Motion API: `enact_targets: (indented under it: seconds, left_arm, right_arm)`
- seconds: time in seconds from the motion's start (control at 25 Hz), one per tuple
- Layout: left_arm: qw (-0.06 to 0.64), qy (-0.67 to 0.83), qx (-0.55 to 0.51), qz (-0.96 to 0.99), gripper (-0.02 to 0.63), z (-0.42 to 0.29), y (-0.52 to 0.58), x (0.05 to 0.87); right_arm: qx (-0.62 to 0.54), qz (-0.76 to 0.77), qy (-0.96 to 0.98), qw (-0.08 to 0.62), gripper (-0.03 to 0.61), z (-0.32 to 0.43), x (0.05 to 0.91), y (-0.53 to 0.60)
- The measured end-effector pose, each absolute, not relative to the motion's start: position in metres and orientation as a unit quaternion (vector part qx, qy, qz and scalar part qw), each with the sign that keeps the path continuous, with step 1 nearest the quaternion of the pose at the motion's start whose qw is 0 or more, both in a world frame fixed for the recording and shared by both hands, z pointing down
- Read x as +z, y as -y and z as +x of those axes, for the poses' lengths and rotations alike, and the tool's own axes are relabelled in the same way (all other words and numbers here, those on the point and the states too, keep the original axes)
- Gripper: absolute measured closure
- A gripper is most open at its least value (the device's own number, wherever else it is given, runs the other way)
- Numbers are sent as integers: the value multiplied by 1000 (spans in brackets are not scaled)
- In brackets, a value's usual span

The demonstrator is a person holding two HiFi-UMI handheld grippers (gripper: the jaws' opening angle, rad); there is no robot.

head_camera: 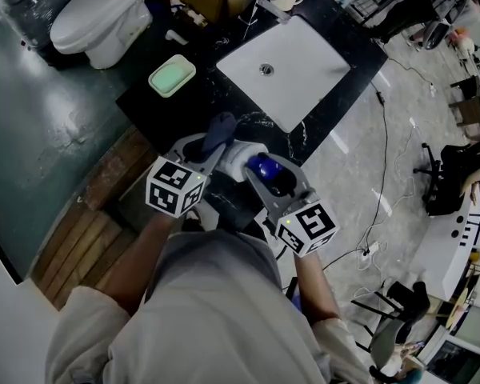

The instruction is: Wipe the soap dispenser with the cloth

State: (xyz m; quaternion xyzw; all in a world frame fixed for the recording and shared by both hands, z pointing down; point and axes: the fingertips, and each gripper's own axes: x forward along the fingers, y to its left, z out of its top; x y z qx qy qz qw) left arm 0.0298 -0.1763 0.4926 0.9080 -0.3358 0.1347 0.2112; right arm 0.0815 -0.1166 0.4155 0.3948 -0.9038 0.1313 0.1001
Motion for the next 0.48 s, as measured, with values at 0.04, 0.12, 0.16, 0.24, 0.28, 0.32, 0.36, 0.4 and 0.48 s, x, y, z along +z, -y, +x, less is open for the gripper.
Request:
enact_targets:
  seconds: [0.04, 0.12, 0.16, 0.24, 0.28, 0.32, 0.36, 0.4, 0.48]
  left_arm:
    - [212, 335, 133, 908, 523, 30, 176, 492]
    - [212, 334, 133, 909, 523, 30, 174, 491]
    - [211, 333, 132, 909, 523, 30, 173, 490]
    - [208, 331, 129, 911, 523, 31, 171, 485]
    - [207, 329, 127, 912, 523, 31, 170, 483]
    - [206, 328, 125, 913, 523, 31, 170, 480]
    - [205, 327, 124, 914, 523, 32, 169, 478]
    - [204, 325, 122, 915, 523, 31, 168, 477]
    - [202, 323, 119, 917, 523, 31, 167, 473]
  right_arm:
    - [132, 395, 904, 99, 442, 82, 415, 116]
    - [131, 395, 904, 99, 442, 81, 415, 116]
    - [130, 394, 904, 99, 442, 80, 415, 116]
    - [129, 393, 905, 98, 442, 79, 414, 115]
    - [128, 393, 905, 97, 443, 78, 414, 114]
    - [129, 393, 905, 96, 442, 77, 413, 114]
    - [129, 393, 906, 95, 442, 77, 413, 114]
    - [129, 392, 906, 95, 442, 76, 413, 114]
    - [129, 391, 907, 95, 442, 74, 413, 114]
